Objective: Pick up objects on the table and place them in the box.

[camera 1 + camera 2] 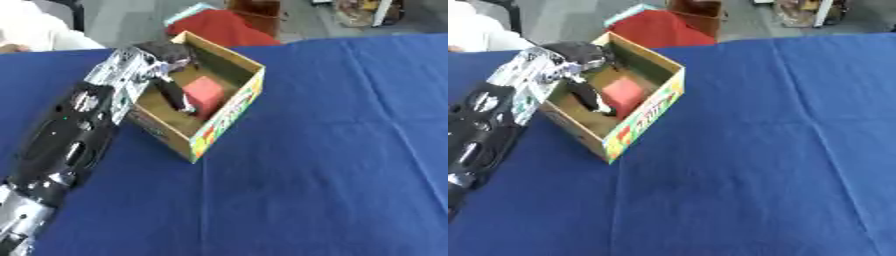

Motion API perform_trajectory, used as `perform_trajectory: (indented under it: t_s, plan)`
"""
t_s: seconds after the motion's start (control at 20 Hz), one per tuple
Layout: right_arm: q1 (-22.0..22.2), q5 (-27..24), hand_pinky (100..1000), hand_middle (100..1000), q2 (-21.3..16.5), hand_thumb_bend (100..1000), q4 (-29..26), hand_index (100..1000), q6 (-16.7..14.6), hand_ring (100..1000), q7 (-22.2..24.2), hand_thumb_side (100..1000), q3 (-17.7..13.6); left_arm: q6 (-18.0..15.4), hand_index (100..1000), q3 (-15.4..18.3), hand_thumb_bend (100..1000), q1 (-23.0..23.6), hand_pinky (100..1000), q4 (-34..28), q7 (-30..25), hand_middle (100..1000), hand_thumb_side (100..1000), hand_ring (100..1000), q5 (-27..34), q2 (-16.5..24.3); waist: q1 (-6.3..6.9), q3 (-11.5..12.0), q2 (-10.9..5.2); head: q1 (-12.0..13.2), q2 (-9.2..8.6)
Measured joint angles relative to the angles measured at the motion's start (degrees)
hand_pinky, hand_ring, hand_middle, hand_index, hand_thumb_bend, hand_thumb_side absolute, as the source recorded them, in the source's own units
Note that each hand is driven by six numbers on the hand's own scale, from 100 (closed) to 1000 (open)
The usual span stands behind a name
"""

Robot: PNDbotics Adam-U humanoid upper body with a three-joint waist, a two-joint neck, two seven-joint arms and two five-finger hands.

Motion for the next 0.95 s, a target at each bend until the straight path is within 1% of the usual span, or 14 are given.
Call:
perform_trajectory:
  t_s: [0.05, 0.15, 0.25, 0.35, 0.45, 0.6, 0.8, 0.9, 0.95]
  plan:
    - [0.1, 0.0, 688, 866, 0.0, 100, 0.0, 779, 0.0, 752, 0.0, 1000, 0.0, 0.4, 847, 0.0, 366, 0.2, 786, -1.3, 0.4, 809, 446, 868, 1.2, 0.1, 0.00, 0.0, -0.16, 0.0, 0.05]
    - [0.1, 0.0, 689, 865, 0.0, 100, 0.0, 780, 0.0, 752, 0.0, 1000, 0.0, 1.5, 828, 0.0, 306, 0.4, 754, -4.8, 1.1, 783, 462, 840, 3.9, 0.9, -0.01, 0.2, -0.38, -0.2, 0.38]
    - [0.1, 0.0, 690, 864, 0.0, 100, 0.0, 780, 0.1, 752, -0.1, 1000, 0.0, 3.2, 820, 0.0, 285, 0.9, 728, -9.5, 1.8, 765, 483, 818, 6.4, 2.1, -0.02, 0.5, -0.58, -0.5, 0.54]
    - [0.2, 0.0, 691, 863, 0.0, 100, 0.0, 781, 0.1, 753, -0.3, 1000, -0.1, 5.1, 799, 0.1, 243, 1.6, 688, -15.1, 2.4, 740, 523, 784, 9.0, 3.7, -0.02, 0.7, -0.89, -0.6, 0.95]
    - [0.4, 0.0, 692, 862, 0.0, 100, 0.0, 781, 0.1, 753, -0.4, 999, -0.2, 7.3, 797, 0.8, 243, 2.7, 658, -21.4, 3.3, 714, 566, 752, 11.7, 5.7, -0.03, 1.0, -1.27, -0.9, 1.05]
    - [0.6, 0.0, 693, 861, -0.1, 100, 0.0, 782, 0.1, 753, -0.6, 998, -0.4, 10.7, 776, 2.1, 206, 5.5, 620, -31.5, 5.4, 669, 586, 705, 16.5, 9.2, -0.05, 1.4, -1.64, -1.3, 1.52]
    - [0.6, 0.1, 694, 860, -0.3, 100, 0.0, 782, 0.0, 754, -1.0, 997, -0.6, 14.3, 775, 4.6, 169, 11.4, 607, -44.9, 11.3, 665, 614, 690, 25.1, 13.9, -0.36, 2.0, -1.92, -1.8, 1.84]
    - [0.6, 0.2, 695, 859, -0.6, 100, 0.0, 783, -0.1, 754, -1.1, 997, -0.7, 15.1, 773, 6.0, 157, 14.5, 605, -49.7, 15.7, 659, 620, 684, 29.3, 15.9, -0.59, 2.2, -1.94, -2.0, 1.95]
    - [0.6, 0.2, 695, 859, -0.6, 100, 0.0, 783, -0.1, 754, -1.2, 997, -0.7, 14.8, 770, 6.5, 149, 15.8, 604, -51.0, 17.9, 654, 611, 681, 31.2, 16.7, -0.70, 2.3, -1.97, -2.0, 1.95]
